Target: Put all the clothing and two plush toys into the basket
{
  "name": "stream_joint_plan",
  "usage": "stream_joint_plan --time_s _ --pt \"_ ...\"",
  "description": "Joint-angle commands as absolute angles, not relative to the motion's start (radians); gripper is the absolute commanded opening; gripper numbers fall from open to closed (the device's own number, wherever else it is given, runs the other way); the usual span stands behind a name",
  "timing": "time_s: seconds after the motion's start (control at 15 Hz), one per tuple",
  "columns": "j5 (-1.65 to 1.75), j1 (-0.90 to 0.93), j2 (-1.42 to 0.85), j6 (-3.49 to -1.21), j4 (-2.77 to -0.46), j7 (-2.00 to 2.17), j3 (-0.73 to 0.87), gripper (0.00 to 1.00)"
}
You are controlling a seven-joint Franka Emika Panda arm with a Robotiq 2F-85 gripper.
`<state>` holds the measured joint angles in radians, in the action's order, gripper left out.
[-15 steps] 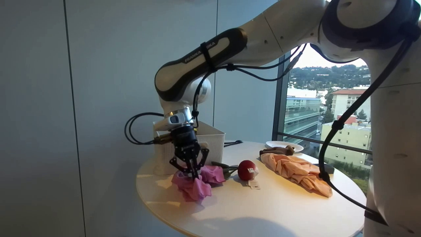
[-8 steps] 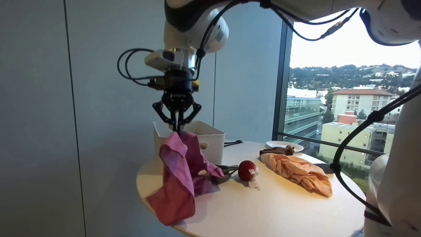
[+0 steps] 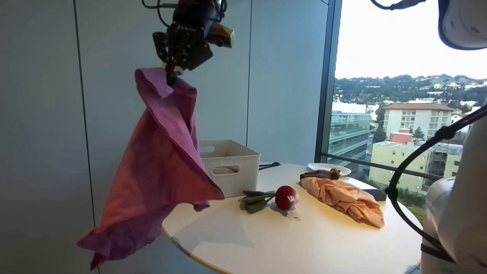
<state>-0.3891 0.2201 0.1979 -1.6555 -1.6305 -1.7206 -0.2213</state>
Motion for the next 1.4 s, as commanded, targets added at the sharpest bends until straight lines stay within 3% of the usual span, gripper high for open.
stream_joint_plan --time_s 0.0,0.33,0.53,0.87,1.0,1.33 --pt "-0.397 0.246 0.057 -1.69 -1.382 -1.482 -0.244 0.04" --pt "-0.329 0.273 -0.064 -1.744 -1.142 -1.13 -0.297 0.03" --pt "-0.187 0.282 -0.004 -1.937 -1.324 -1.058 -0.303 0.04" --pt "-0.02 0.312 0.0 -1.887 -1.616 -1.084 -0.334 0.04" --pt "0.154 0.34 -0.058 -2.038 -1.705 -1.031 -0.348 0.04" --pt "0.42 0.358 -0.233 -2.147 -1.544 -0.771 -0.312 0.06"
